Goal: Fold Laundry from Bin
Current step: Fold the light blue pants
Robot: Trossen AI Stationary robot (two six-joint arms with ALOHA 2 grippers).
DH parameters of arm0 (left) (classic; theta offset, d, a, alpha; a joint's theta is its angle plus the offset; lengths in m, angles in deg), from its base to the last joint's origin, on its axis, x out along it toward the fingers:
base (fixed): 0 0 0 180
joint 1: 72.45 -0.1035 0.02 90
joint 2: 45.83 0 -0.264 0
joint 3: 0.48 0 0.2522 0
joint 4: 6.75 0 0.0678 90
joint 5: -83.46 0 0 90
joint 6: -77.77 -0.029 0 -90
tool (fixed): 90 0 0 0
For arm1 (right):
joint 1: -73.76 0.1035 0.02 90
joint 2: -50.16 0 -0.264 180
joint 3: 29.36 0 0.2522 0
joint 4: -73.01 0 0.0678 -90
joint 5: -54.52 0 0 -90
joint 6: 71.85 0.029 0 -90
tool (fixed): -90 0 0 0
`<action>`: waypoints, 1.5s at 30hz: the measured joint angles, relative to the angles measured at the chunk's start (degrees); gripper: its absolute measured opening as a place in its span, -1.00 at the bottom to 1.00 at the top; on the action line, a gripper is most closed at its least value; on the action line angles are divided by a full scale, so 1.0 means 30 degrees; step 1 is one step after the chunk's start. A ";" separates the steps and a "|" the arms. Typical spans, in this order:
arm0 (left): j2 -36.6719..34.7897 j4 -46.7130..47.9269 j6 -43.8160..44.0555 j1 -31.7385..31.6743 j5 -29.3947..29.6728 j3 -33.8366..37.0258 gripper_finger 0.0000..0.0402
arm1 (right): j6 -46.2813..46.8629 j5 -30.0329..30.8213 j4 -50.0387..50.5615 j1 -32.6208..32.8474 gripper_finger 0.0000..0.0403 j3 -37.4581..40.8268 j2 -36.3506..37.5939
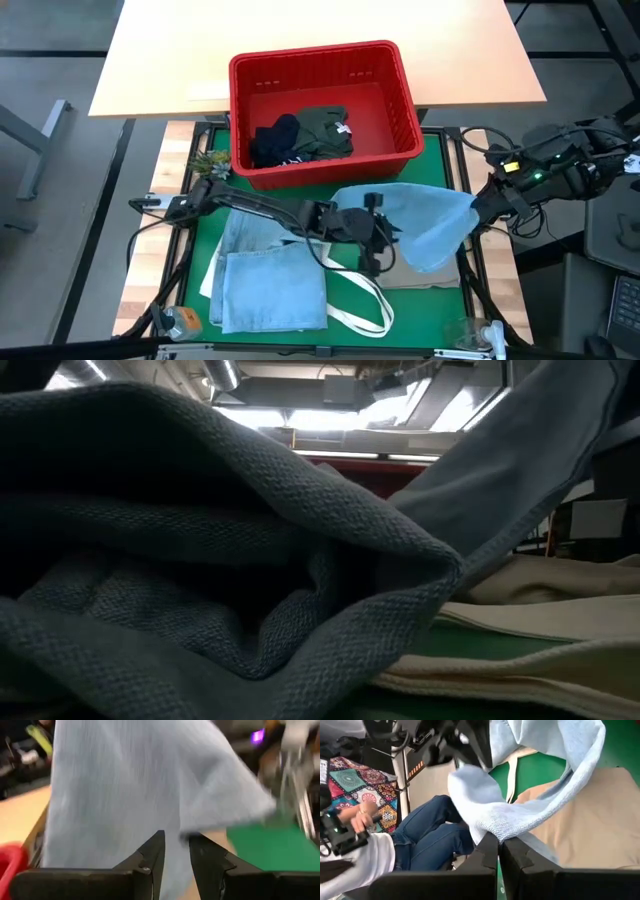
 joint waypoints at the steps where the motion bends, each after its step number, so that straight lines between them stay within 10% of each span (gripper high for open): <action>1: -0.0422 0.1206 0.0198 -0.0002 -0.0008 0.0000 -0.57 | 0.0000 0.0000 -0.0005 0.0000 -0.99 0.0000 0.0044; 22: -0.3357 1.8396 0.7429 0.0161 -0.2055 0.0806 -0.57 | -0.0437 -0.1288 0.0009 0.0000 -0.99 0.0000 0.0101; 34: -0.3792 1.8414 0.8965 -0.0478 -0.3775 0.8169 -0.57 | -0.0444 -0.1370 0.0009 0.0000 -0.99 0.0000 -0.0001; 45: -0.9770 1.3296 1.0085 -0.1881 -0.4163 1.6739 -0.62 | -0.0495 -0.1314 0.0002 0.0000 -0.99 0.0000 -0.0001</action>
